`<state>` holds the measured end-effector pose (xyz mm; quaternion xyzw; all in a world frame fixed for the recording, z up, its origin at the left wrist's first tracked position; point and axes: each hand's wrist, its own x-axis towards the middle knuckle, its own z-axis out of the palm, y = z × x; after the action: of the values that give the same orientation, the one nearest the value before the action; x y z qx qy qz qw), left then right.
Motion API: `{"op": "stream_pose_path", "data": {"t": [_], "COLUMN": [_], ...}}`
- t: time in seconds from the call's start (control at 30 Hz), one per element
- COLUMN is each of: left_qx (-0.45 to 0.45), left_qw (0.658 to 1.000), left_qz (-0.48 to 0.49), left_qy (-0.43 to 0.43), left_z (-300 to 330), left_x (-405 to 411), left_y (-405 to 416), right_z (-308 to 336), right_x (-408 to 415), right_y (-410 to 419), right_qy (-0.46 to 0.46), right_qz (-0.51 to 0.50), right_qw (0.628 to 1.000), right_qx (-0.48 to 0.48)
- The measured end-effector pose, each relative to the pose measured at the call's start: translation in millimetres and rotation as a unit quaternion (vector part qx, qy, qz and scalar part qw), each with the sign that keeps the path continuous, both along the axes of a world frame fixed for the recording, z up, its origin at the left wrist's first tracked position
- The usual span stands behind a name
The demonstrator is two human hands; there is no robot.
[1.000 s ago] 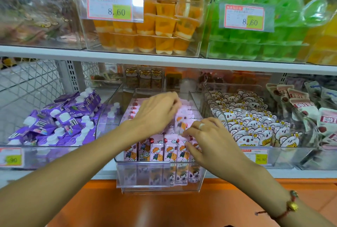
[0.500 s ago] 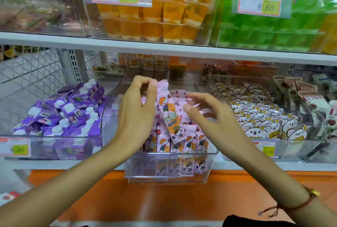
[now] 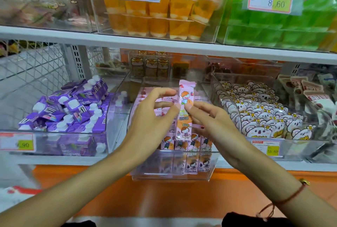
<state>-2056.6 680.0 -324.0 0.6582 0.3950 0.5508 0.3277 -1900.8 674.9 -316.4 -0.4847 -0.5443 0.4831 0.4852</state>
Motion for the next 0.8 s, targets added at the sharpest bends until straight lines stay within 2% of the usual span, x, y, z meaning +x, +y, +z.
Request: {"op": "stream_pose_path", "data": {"t": [0.2,0.37,0.47,0.53,0.63,0.73,0.8], "left_qx": [0.001,-0.021,-0.014,0.020,0.047,0.061,0.063], "left_qw": [1.000,0.998,0.996,0.995,0.993,0.991,0.993], "left_qz": [-0.009,-0.063,-0.073,-0.049,-0.008,0.019,0.018], "left_qy": [0.030,0.005,0.051,0.084,0.106,0.121,0.099], "left_z": [-8.3,-7.6,-10.7,-12.1,-13.2,-13.8,-11.1], "left_x": [8.9,6.1,6.4,6.5,7.1,8.5,6.2], "left_y": [-5.8,-0.7,-0.5,0.0,0.8,0.4,2.4], "right_z": [-2.2,5.0,4.7,1.6,0.7,2.2,2.6], "right_x": [-0.6,7.7,5.7,3.3,2.1,0.1,-0.4], "right_y": [-1.0,0.2,-2.4,-2.0,-1.6,-5.6,-8.2], "right_qy": [0.046,0.114,0.092,0.070,0.101,0.094,0.059], "right_qz": [-0.007,0.042,0.049,-0.009,-0.080,-0.071,-0.052], "right_qw": [0.999,0.993,0.995,0.997,0.991,0.992,0.995], "right_qx": [0.011,0.003,0.009,0.017,0.027,0.051,0.068]}}
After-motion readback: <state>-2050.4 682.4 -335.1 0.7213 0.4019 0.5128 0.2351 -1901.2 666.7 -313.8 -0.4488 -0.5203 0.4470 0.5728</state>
